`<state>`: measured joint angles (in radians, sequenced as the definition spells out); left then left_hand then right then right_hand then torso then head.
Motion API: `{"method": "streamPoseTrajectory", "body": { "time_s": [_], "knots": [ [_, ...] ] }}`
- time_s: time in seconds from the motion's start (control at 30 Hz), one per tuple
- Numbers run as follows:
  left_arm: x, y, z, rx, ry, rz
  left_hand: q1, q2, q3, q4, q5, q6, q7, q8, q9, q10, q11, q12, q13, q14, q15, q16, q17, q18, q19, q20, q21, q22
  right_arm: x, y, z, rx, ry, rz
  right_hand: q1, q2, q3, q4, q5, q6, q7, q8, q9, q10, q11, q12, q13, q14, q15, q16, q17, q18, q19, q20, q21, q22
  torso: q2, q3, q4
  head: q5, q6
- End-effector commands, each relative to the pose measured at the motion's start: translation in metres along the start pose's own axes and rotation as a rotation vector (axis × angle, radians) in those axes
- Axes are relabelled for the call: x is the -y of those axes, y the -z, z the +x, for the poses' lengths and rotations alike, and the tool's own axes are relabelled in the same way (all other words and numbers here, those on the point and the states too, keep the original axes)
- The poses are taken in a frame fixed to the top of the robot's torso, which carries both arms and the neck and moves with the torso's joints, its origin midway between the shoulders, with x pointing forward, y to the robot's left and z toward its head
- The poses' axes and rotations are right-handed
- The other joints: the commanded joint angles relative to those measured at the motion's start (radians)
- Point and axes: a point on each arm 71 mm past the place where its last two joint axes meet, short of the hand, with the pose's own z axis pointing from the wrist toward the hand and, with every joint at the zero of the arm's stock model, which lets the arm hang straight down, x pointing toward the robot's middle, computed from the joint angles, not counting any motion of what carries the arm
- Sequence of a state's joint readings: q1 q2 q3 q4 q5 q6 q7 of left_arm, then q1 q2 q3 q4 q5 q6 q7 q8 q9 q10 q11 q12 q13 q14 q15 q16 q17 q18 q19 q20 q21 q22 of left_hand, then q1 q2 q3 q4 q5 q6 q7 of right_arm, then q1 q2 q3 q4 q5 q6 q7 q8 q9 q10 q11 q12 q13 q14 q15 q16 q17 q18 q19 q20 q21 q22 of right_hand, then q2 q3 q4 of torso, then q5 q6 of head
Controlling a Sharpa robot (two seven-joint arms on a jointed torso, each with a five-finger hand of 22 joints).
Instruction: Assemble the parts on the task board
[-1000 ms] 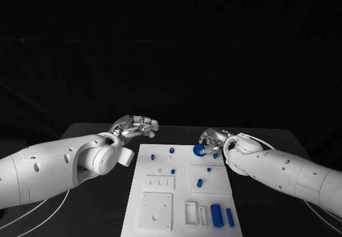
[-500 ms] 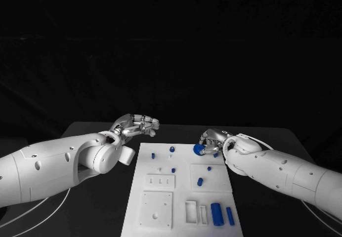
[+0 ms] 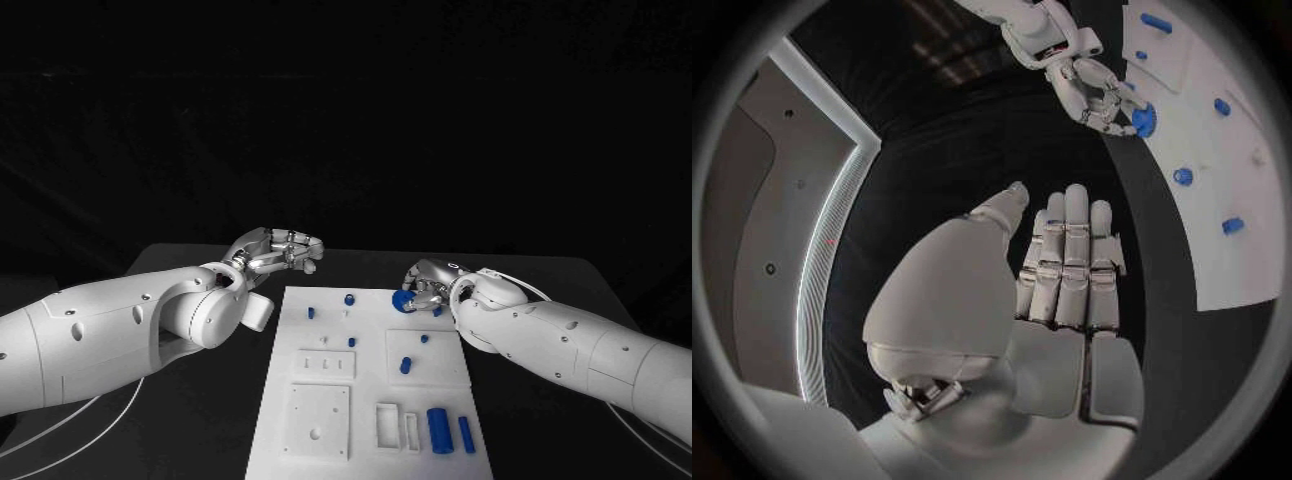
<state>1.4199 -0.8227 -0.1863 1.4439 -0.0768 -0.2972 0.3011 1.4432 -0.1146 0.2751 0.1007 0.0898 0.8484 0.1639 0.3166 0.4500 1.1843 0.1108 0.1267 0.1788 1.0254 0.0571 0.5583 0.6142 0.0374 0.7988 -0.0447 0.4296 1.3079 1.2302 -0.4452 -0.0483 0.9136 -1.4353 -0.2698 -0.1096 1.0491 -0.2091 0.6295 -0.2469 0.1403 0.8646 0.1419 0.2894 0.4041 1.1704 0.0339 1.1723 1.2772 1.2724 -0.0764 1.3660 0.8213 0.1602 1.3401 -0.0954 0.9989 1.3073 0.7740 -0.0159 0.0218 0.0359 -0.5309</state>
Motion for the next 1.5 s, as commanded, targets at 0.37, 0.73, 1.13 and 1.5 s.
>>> {"method": "streamPoseTrajectory", "body": {
  "time_s": [0.37,0.73,1.13,1.5],
  "knots": [
    [0.002,0.0,0.001,-0.01,-0.001,0.013,-0.008,0.002,0.001,-0.008,-0.003,0.0,0.005,-0.006,0.001,0.001,0.002,-0.005,0.002,-0.008,0.0,-0.007,-0.001,-0.004,-0.005,0.002,-0.007,0.014,0.003,0.003,0.014,-0.052,0.056,-0.007,0.034,0.019,0.041,-0.022,0.061,0.005,0.007,-0.004,-0.001,-0.011,0.001,-0.002,-0.006,-0.002,0.002,-0.008,0.012,0.102,-0.013,0.002,0.014,0.021,-0.001,0.001,-0.0009,-0.001,-0.006],
    [0.002,0.0,0.001,-0.01,-0.001,0.012,-0.009,0.002,0.001,-0.009,-0.003,0.0,0.005,-0.007,0.002,0.001,0.002,-0.006,0.002,-0.008,0.0,-0.007,-0.001,-0.004,-0.005,0.002,-0.007,0.014,0.006,0.004,0.021,-0.076,0.077,-0.005,0.036,0.027,0.074,-0.028,0.089,0.017,0.006,0.0,0.0,-0.011,0.0,0.001,-0.012,0.002,0.0,-0.015,0.022,0.102,-0.015,0.009,0.024,0.02,-0.001,0.0007,-0.0003,-0.002,-0.007],
    [0.002,0.0,0.002,-0.011,-0.001,0.012,-0.01,0.002,0.002,-0.01,-0.003,0.0,0.005,-0.007,0.002,0.001,0.002,-0.006,0.003,-0.008,0.0,-0.007,-0.001,-0.004,-0.005,0.002,-0.007,0.014,0.006,0.005,0.029,-0.14,0.112,-0.001,-0.005,0.018,0.044,-0.023,0.101,0.013,0.004,-0.002,-0.001,-0.013,-0.001,0.004,-0.018,0.005,-0.001,-0.021,0.032,0.102,-0.015,0.01,0.032,0.019,-0.001,-0.0002,0.0005,-0.003,-0.008],
    [0.002,0.0,0.002,-0.011,-0.002,0.01,-0.01,0.002,0.003,-0.01,-0.003,0.0,0.005,-0.007,0.002,0.001,0.002,-0.007,0.003,-0.008,0.0,-0.007,-0.001,-0.004,-0.005,0.002,-0.007,0.014,0.008,0.007,0.03,-0.169,0.117,0.009,-0.009,0.033,0.038,-0.021,0.13,0.034,-0.002,0.01,0.004,-0.011,-0.007,0.011,-0.019,0.007,-0.006,-0.026,0.04,0.102,-0.017,0.009,0.034,0.017,-0.002,0.0002,-0.0002,-0.003,-0.01]
  ]
}}
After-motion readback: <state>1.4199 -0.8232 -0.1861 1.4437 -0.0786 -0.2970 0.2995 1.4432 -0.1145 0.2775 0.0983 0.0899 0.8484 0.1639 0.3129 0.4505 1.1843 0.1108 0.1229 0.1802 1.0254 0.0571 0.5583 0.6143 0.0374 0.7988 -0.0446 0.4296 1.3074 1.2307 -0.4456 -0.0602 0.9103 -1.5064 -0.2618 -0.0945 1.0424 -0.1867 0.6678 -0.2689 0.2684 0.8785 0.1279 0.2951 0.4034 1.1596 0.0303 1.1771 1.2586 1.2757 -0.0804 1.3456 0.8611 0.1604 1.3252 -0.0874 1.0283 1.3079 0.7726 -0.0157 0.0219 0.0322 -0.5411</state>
